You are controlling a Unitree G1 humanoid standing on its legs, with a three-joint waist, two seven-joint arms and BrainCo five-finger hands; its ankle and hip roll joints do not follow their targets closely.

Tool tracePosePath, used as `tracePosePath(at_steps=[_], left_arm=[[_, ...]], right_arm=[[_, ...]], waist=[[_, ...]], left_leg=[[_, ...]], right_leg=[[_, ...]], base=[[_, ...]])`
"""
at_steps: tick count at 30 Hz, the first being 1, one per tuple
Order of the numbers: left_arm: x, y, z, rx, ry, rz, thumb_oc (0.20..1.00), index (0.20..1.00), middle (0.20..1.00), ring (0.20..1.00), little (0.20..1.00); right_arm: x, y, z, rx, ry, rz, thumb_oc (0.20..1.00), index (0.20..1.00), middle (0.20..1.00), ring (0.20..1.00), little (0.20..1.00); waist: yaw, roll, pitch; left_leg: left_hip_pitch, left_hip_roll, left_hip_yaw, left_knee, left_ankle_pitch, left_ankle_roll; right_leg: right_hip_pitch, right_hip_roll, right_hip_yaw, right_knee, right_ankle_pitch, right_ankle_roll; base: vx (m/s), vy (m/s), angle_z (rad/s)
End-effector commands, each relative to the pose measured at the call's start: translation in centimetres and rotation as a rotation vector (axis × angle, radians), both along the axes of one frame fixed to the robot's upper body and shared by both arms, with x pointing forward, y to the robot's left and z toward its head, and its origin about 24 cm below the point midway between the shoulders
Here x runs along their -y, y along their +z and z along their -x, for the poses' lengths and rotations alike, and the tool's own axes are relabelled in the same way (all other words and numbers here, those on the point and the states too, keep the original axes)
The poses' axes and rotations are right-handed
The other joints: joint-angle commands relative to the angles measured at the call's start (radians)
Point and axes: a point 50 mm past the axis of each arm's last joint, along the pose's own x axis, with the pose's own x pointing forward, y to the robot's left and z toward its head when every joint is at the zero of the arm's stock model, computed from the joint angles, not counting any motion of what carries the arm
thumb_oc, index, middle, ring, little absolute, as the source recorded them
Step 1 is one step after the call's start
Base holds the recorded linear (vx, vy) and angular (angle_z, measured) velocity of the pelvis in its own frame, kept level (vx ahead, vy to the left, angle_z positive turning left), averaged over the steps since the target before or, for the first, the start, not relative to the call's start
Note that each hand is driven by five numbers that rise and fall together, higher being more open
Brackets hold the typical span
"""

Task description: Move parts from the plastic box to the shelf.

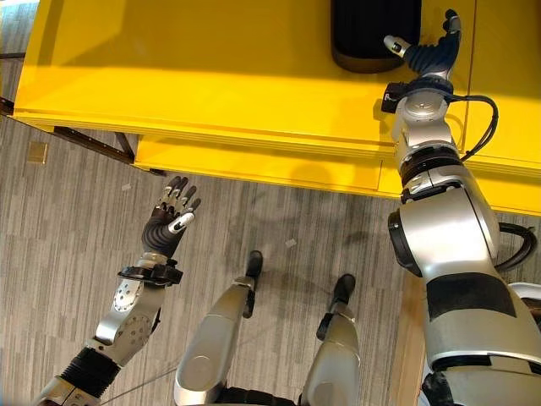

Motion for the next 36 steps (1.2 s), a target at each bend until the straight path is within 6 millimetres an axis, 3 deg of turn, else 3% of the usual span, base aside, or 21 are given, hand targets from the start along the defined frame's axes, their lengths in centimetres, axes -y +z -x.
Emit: tracePosePath(at_steps=[1,14,36], left_arm=[[0.0,2.1,0.1,0.110,0.013,0.054,1.000,1.000,1.000,1.000,1.000],[-0.4,2.0,0.2,0.104,0.032,0.057,1.000,1.000,1.000,1.000,1.000],[-0.6,1.6,0.5,0.090,0.045,0.062,1.000,1.000,1.000,1.000,1.000]], right_arm=[[-1.6,-4.0,-0.7,-0.089,0.079,-0.009,1.000,1.000,1.000,1.000,1.000],[-5.1,-5.7,-1.3,-0.125,0.188,0.031,1.000,1.000,1.000,1.000,1.000],[-8.6,-6.7,-1.6,-0.148,0.288,0.087,1.000,1.000,1.000,1.000,1.000]], waist=[[0.041,-0.008,0.013],[0.038,-0.014,0.017],[0.046,-0.021,0.017]], left_leg=[[-0.061,0.035,-0.067,0.080,-0.011,-0.051],[-0.065,0.035,-0.071,0.081,-0.007,-0.051],[-0.075,0.035,-0.082,0.076,0.000,-0.049]], right_leg=[[0.029,-0.018,0.020,0.220,-0.115,0.002],[0.020,-0.016,0.023,0.236,-0.120,-0.003],[0.007,-0.014,0.014,0.257,-0.129,-0.005]], base=[[0.00,0.000,0.00],[0.00,0.000,0.00],[0.00,0.000,0.00]])
